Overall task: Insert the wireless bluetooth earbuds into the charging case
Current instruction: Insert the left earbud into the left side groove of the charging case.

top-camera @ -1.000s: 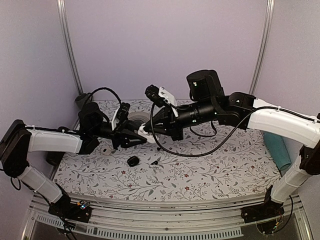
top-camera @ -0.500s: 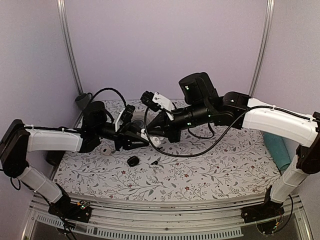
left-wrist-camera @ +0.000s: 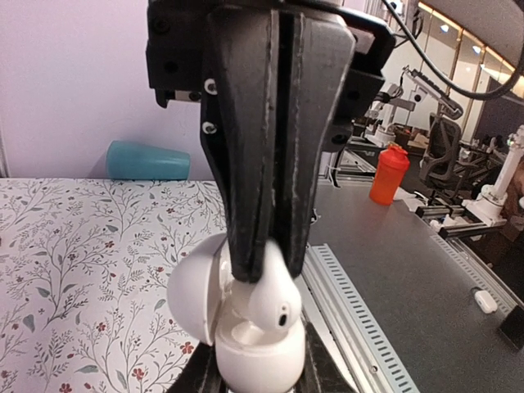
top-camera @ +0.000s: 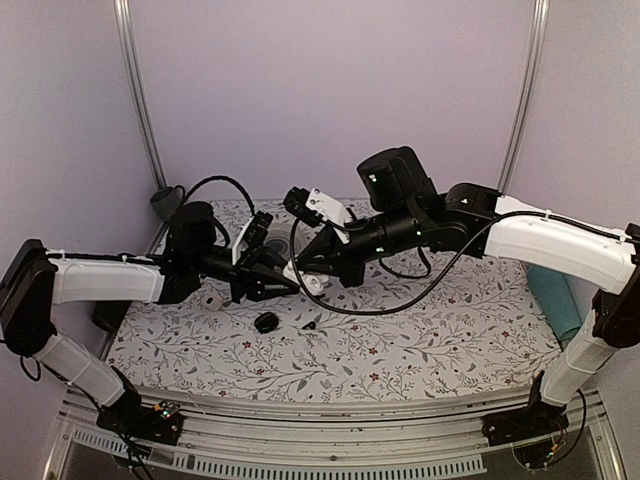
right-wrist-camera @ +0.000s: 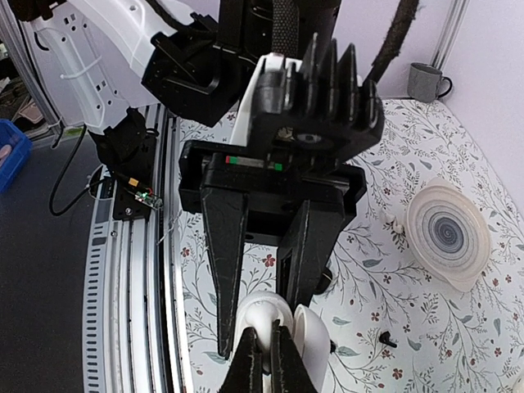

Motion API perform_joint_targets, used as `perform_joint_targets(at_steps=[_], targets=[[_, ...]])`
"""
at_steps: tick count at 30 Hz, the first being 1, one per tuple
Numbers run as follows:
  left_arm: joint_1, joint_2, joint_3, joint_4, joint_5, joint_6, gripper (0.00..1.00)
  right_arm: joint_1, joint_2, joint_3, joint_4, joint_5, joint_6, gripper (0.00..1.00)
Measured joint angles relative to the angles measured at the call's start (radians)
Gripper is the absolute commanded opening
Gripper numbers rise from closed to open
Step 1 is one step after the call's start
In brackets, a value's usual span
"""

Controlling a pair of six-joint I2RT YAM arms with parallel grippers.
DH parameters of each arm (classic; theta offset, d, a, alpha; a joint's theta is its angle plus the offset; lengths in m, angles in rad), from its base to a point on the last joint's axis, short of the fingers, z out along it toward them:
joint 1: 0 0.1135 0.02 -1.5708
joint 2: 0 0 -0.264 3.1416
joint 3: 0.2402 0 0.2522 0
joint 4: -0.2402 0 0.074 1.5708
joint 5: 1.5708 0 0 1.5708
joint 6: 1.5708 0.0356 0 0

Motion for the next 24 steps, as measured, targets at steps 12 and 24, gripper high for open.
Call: perform_joint_targets(at_steps=[12, 24], targets=[[-0.004, -0.013, 0.005, -0.042, -0.020, 0.034, 0.00, 0.000, 0.014, 0.016, -0.044, -0.001, -0.016, 0.02], [-0.006, -0.049, 0.005, -0.089, -0.067, 0.077, 0.00, 0.009, 0.052, 0.060, -0.069, 0.027, -0.004, 0.02]])
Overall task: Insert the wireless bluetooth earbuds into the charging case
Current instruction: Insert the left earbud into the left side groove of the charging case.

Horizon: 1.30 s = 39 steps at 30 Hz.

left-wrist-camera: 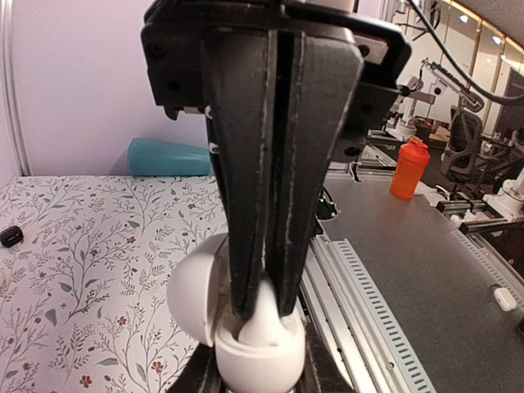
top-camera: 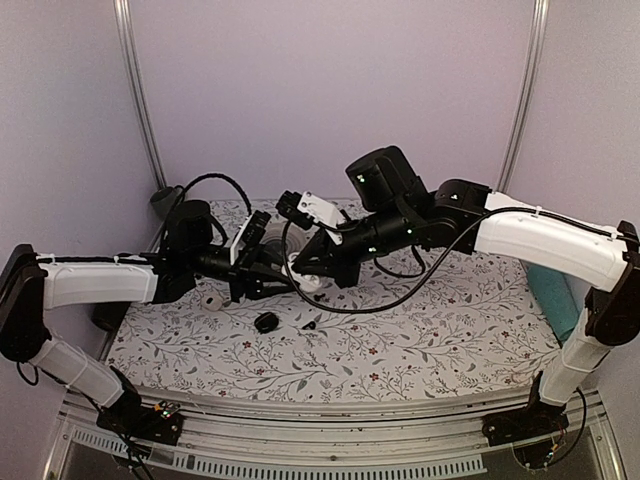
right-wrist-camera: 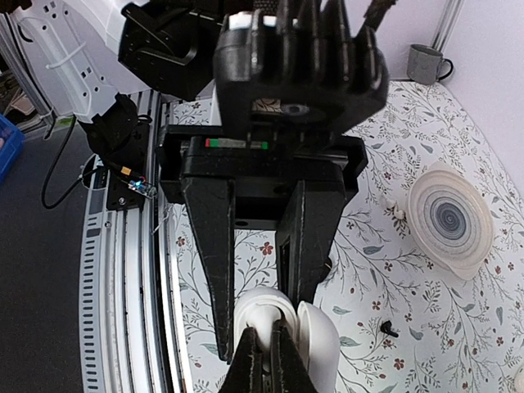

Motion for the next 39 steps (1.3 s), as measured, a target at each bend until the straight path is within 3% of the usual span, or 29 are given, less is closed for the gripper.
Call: perform_joint_targets(at_steps=[5, 15, 31, 39], targets=[[0.000, -0.003, 0.000, -0.019, -0.023, 0.010, 0.00, 0.010, 0.013, 0.019, -0.020, 0.035, 0.015, 0.04], [-0.004, -0.011, -0.026, 0.021, -0.051, 0.006, 0.00, -0.002, 0.013, 0.023, -0.015, 0.037, 0.071, 0.32], [-0.016, -0.011, -0.056, 0.136, -0.066, -0.039, 0.00, -0.029, -0.003, 0.002, 0.027, -0.036, 0.160, 0.16], [-0.016, -0.011, -0.056, 0.143, -0.066, -0.043, 0.00, -0.034, -0.010, -0.005, 0.030, -0.039, 0.179, 0.16]])
